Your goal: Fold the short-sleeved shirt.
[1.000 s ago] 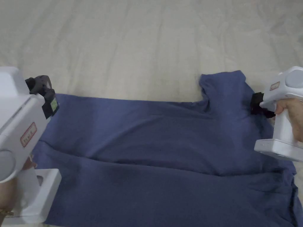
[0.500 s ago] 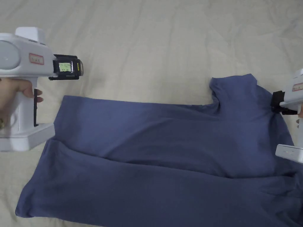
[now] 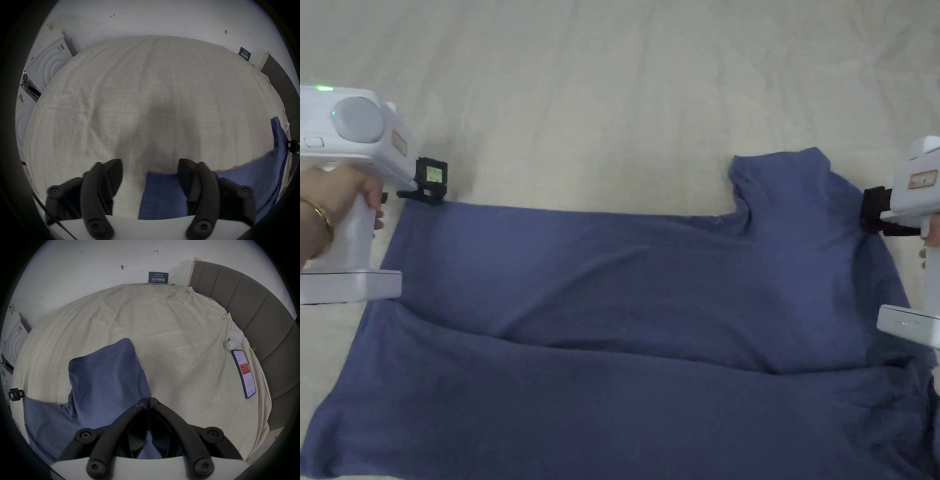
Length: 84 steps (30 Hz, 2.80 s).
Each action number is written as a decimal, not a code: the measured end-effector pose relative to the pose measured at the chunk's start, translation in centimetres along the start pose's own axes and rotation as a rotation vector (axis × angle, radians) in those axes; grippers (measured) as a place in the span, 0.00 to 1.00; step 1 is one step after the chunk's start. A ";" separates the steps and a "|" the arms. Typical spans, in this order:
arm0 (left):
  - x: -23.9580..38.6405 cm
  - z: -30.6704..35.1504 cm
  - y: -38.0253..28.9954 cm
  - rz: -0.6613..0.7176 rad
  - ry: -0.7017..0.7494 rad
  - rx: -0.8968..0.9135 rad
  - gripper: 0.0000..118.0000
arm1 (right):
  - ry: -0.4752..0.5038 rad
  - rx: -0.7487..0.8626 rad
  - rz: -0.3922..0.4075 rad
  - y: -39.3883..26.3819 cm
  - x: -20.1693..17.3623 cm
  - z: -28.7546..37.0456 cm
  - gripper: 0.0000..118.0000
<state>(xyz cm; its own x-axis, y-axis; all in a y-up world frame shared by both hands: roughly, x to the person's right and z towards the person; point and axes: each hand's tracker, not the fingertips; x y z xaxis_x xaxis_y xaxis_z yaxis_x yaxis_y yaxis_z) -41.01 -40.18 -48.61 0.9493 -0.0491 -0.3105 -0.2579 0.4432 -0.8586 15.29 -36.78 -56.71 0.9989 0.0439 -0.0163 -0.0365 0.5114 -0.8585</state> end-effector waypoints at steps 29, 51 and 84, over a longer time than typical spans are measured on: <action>-8.0 19.9 -12.9 0.068 -0.214 0.409 0.00 | 0.082 0.286 -0.042 -10.2 5.3 20.6 0.01; -6.7 13.1 -28.5 0.072 -0.030 0.146 0.16 | 0.026 -0.020 -0.114 -28.3 7.3 13.7 0.02; 1.8 25.9 -25.5 -0.087 -0.083 0.928 0.00 | 0.098 0.873 -0.078 -25.6 0.2 28.5 0.00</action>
<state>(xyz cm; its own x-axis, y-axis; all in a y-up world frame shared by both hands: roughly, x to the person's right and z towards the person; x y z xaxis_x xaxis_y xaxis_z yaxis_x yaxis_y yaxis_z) -28.05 -28.39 -16.71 0.9776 -0.0677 -0.1995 0.0275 0.9799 -0.1975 15.63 -25.44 -20.17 0.9961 -0.0718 -0.0522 0.0625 0.9848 -0.1621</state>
